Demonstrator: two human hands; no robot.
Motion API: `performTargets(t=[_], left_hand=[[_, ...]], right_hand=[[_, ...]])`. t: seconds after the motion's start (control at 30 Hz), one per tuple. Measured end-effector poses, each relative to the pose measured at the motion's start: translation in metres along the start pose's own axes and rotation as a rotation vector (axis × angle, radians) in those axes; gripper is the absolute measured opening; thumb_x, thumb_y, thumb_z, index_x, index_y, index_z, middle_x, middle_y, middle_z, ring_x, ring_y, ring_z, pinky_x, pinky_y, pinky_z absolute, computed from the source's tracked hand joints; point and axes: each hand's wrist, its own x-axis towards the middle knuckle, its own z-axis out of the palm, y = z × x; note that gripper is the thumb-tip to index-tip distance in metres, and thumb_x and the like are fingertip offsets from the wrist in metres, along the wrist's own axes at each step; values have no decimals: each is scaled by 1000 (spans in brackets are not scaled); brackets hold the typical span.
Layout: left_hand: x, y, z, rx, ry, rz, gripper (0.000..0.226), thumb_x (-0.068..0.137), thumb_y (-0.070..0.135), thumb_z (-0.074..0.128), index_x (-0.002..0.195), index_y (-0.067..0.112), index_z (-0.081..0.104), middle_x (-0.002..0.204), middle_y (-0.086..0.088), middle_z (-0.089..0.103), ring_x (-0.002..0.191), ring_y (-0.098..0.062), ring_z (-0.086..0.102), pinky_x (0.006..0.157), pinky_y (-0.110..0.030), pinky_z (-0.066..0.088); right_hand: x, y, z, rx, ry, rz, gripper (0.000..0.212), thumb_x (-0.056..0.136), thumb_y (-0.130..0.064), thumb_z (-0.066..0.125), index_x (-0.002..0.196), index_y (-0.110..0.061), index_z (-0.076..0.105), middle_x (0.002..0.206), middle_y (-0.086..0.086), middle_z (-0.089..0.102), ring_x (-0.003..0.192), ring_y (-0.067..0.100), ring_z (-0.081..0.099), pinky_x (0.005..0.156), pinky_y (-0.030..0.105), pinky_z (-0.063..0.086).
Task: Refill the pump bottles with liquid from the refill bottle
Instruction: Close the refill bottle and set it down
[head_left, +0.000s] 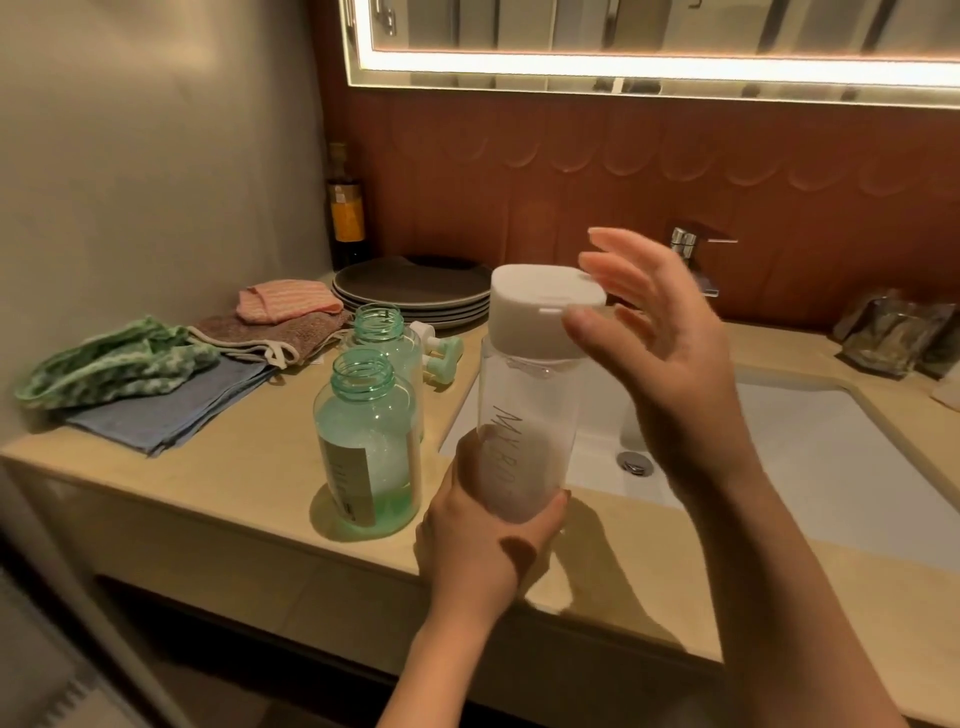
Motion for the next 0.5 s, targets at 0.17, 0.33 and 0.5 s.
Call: performTargets(t=[0.17, 0.33, 0.5], left_hand=[[-2, 1, -1, -21, 18, 48, 59, 56, 58, 77, 105, 46, 45, 98, 24, 54, 94, -6, 54, 92, -36, 49], [-1, 0, 0, 6, 51, 31, 74, 48, 66, 67, 115, 40, 45, 104, 18, 56, 101, -11, 57, 92, -32, 48], [0, 0, 1, 17, 11, -24, 85, 56, 58, 78, 129, 31, 44, 112, 12, 52, 110, -15, 53, 100, -38, 45]], right_hand=[[11, 3, 5, -70, 10, 59, 76, 55, -55, 79, 118, -20, 56, 111, -12, 60, 104, 1, 56, 82, 16, 50], [-4, 0, 31, -364, 313, -35, 74, 53, -76, 64, 102, -27, 39, 101, -9, 48, 97, 12, 51, 78, 39, 51], [2, 0, 17, -44, 301, 8, 48, 65, -67, 54, 95, -30, 48, 102, -8, 55, 101, 11, 53, 83, 15, 41]])
